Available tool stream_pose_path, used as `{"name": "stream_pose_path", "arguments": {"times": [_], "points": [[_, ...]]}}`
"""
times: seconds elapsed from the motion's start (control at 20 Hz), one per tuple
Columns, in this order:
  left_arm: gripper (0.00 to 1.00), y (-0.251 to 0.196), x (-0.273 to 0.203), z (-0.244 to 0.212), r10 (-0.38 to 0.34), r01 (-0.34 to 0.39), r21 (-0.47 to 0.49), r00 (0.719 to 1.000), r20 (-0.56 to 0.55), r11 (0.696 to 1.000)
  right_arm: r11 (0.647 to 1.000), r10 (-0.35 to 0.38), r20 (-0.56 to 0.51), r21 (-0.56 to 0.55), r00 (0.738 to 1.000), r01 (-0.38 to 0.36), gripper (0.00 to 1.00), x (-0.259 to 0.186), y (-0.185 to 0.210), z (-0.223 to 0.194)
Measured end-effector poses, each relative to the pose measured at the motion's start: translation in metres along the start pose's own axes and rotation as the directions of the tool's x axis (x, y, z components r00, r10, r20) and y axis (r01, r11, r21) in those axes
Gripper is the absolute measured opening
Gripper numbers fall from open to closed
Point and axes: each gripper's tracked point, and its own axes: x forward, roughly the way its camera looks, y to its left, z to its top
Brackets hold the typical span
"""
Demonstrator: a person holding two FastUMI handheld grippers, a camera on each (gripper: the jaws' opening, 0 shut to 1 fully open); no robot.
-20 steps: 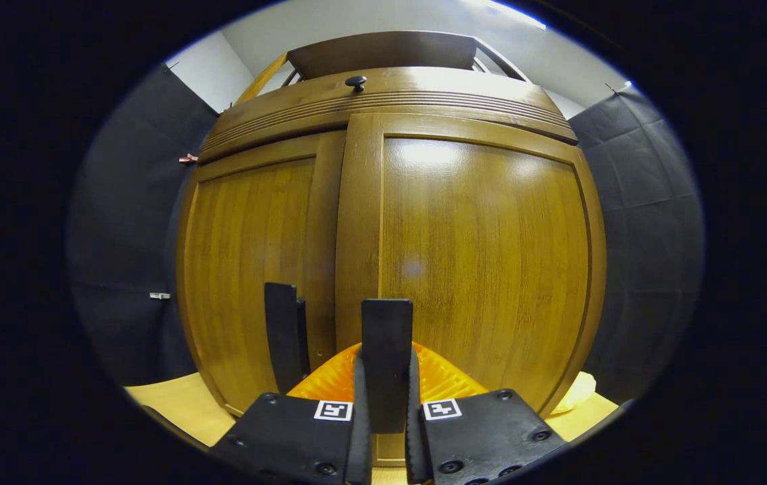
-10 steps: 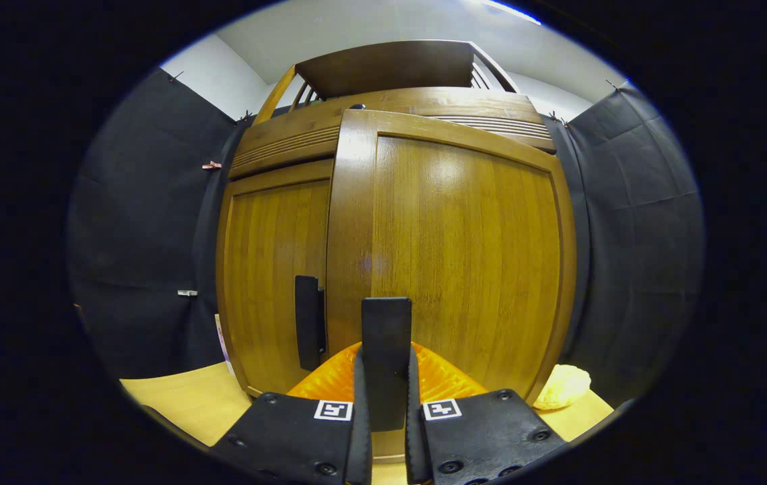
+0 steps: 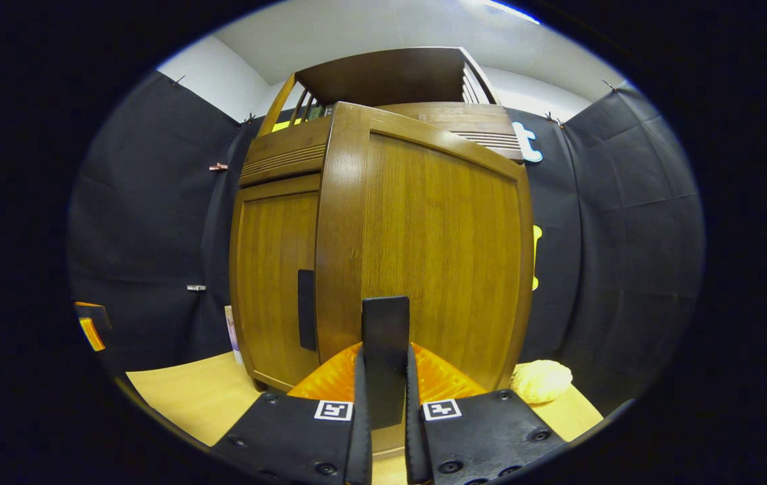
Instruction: Open the right door of the double-door shoe cabinet with the right hand, and open the left door with the left hand.
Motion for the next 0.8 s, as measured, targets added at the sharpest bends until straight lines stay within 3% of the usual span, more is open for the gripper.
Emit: {"name": "stream_pose_path", "arguments": {"times": [0.3,0.5,0.55,0.65,0.8], "points": [[0.83,-0.031,0.011,-0.008,-0.075,0.074,-0.012,0.997,-0.016,0.997,1.0,-0.019,-0.002,0.005,1.0,0.019,0.24,-0.03,-0.026,0.007],[0.84,-0.048,0.017,-0.012,-0.112,0.112,-0.012,0.993,-0.028,0.994,0.999,-0.044,-0.01,-0.006,0.999,0.044,0.24,-0.047,-0.046,0.012],[0.84,-0.051,0.018,-0.014,-0.121,0.121,-0.008,0.992,-0.033,0.993,0.999,-0.053,-0.012,-0.009,0.999,0.053,0.2,-0.051,-0.051,0.013],[0.84,-0.059,0.019,-0.015,-0.132,0.132,0.003,0.991,-0.038,0.991,0.997,-0.078,-0.01,-0.026,0.997,0.078,0.24,-0.059,-0.063,0.014],[0.84,-0.075,0.023,-0.016,-0.157,0.158,0.017,0.987,-0.041,0.987,0.993,-0.115,-0.003,-0.036,0.993,0.115,0.19,-0.072,-0.081,0.018]]}}
